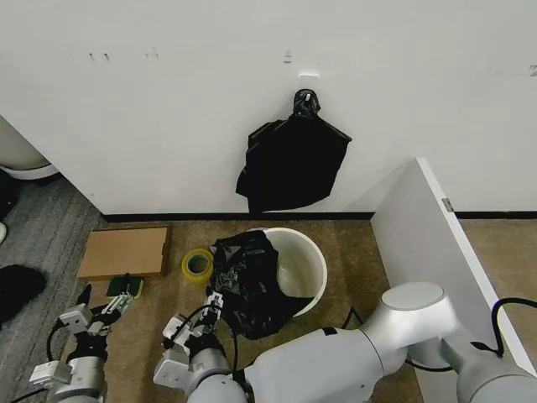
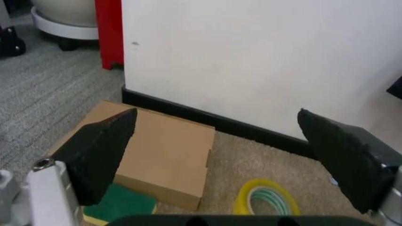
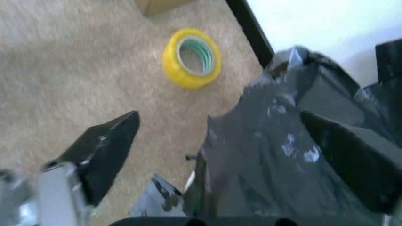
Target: Place the garbage bag over the trash bin.
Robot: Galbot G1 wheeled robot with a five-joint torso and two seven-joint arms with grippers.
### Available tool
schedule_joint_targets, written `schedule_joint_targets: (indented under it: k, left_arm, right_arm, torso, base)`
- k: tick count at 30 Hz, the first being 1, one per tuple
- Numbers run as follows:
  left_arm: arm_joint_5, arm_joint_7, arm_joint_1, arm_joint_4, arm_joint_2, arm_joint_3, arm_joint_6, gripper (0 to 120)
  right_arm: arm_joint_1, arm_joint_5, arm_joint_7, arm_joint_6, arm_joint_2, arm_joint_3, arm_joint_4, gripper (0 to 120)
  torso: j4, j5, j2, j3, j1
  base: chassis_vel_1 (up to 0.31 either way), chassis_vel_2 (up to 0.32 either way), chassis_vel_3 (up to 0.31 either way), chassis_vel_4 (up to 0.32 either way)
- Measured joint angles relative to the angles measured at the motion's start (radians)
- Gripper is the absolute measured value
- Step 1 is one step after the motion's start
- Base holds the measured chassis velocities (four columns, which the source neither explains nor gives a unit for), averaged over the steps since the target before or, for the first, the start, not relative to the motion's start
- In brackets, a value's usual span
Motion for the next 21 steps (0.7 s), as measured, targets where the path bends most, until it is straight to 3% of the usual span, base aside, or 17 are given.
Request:
schedule_joint_targets:
  k: [7, 14, 21]
  left_arm:
    - [-0.006, 0.002, -0.013, -0.002, -0.005, 0.011, -0.001, 100]
    - [-0.030, 0.002, -0.031, -0.012, -0.003, 0.009, 0.005, 100]
    - [-0.033, 0.002, -0.030, -0.014, -0.010, 0.014, 0.000, 100]
  right_arm:
    - [0.025, 0.052, 0.020, 0.000, -0.003, -0.021, -0.025, 73]
    - [0.090, 0.200, 0.087, 0.000, 0.025, -0.081, -0.031, 45]
    - [0.094, 0.209, 0.091, 0.000, 0.035, -0.079, -0.041, 21]
  torso:
    - [-0.0001, 0.0001, 0.000, 0.000, 0.000]
    - [0.0000, 0.0001, 0.000, 0.000, 0.000]
    - [0.0000, 0.0000, 0.000, 0.000, 0.000]
  base:
    - [0.000, 0.000, 0.000, 0.000]
    - [0.000, 0.000, 0.000, 0.000]
    - [0.000, 0.000, 0.000, 0.000]
